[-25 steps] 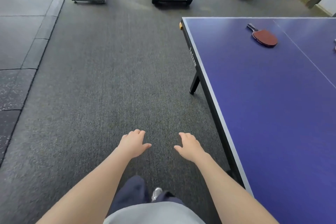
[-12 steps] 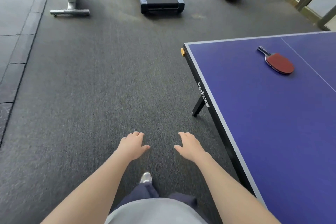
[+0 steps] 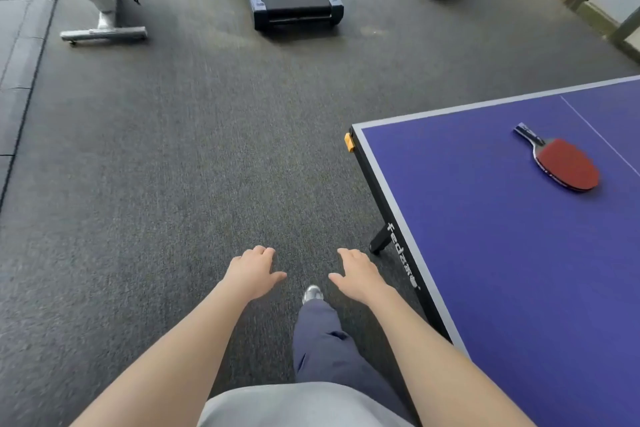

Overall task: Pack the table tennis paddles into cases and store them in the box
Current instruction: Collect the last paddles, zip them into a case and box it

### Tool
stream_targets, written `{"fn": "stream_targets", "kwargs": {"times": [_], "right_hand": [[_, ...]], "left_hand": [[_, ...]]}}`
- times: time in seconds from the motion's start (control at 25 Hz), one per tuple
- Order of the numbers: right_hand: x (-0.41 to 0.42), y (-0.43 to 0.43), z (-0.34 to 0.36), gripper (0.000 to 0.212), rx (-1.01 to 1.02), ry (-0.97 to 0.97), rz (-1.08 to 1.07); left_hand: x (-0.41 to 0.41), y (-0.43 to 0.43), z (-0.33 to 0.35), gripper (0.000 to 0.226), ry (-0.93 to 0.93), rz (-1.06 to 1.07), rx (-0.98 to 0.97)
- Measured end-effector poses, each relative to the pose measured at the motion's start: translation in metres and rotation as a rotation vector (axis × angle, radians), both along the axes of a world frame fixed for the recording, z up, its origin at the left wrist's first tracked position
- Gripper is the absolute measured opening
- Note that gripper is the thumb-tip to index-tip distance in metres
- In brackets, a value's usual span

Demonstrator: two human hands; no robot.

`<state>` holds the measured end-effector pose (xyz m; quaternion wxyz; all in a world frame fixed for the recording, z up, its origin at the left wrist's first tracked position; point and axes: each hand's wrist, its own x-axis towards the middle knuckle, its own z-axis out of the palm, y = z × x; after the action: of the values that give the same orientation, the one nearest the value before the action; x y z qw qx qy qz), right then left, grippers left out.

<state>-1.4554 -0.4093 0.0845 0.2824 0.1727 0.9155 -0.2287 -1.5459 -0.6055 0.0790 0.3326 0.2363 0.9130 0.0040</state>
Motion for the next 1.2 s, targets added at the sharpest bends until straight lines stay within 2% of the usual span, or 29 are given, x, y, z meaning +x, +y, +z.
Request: {"fn": "stream_targets", "kwargs": {"times": [0.32,0.64,0.92,1.2], "right_hand": [[-0.158,0.077,-0.003,0.064,-0.032,-0.022,0.044],[-0.289,0.115,-0.009,0.065,-0.038,-0.048,0.020],[-0.423,0.120,-0.008,0.062,-0.016,-0.076,-0.171],[-0.507,0.140,0.005,0.062,-0.017,-0.075,-0.353]], "left_hand": [[-0.147,0.082,0.004,0.063,0.007,0.026,0.021],[-0.290,0.116,-0.008,0.058,-0.003,-0.025,-0.035],[-0.464,0.138,-0.011,0.063,-0.001,-0.174,0.018],[-0.582,0.184,0.000,0.059,0.002,-0.368,-0.001]]}}
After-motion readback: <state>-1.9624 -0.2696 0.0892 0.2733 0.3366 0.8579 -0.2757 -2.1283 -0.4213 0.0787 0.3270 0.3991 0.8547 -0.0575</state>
